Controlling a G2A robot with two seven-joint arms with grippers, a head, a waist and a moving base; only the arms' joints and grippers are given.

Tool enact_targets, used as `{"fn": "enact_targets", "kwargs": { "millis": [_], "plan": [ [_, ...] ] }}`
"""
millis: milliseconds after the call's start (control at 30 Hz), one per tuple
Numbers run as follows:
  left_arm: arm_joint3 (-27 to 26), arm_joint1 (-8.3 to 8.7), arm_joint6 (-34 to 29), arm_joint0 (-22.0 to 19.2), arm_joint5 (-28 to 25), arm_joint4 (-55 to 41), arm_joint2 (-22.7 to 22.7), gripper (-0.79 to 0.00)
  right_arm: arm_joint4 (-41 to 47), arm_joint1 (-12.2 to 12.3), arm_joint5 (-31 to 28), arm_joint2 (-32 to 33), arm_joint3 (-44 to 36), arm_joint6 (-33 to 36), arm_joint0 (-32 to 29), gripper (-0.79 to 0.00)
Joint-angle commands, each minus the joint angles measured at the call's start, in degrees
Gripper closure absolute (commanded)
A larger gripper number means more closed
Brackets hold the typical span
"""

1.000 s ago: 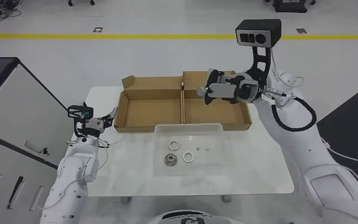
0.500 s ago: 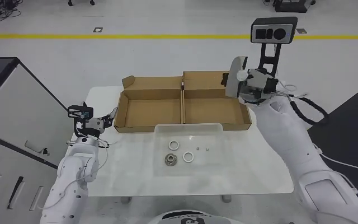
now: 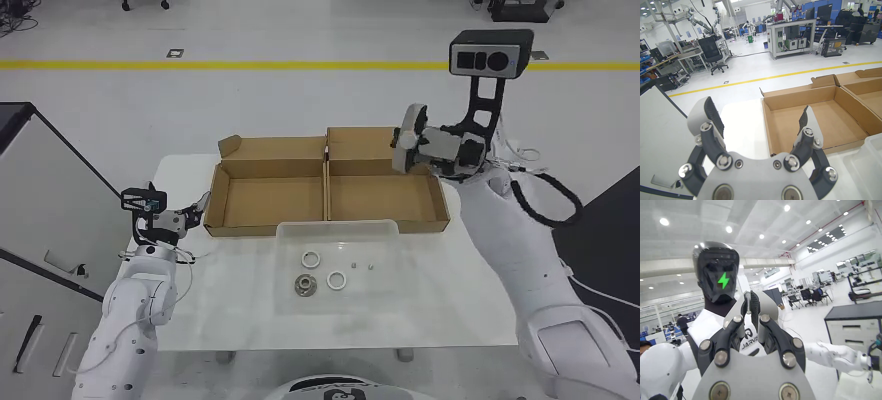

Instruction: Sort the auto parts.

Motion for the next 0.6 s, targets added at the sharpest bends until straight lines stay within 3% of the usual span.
{"fn": "enact_targets", "kwargs": {
  "millis": [0, 233, 567],
  "plan": [
    [0.0, 0.00, 0.0, 0.0, 0.0, 0.0, 0.0, -0.785, -3.1, -0.1, 0.0, -0.2, 0.5, 0.0, 0.6, 0.000],
    [0.0, 0.00, 0.0, 0.0, 0.0, 0.0, 0.0, -0.785, -12.3, -0.3, 0.3, -0.9, 1.9, -0.2, 2.2, 0.000],
    [0.0, 0.00, 0.0, 0.0, 0.0, 0.0, 0.0, -0.785, 4.4, -1.6, -0.4, -2.1, 1.6, -0.4, 0.3, 0.000]
  ]
}}
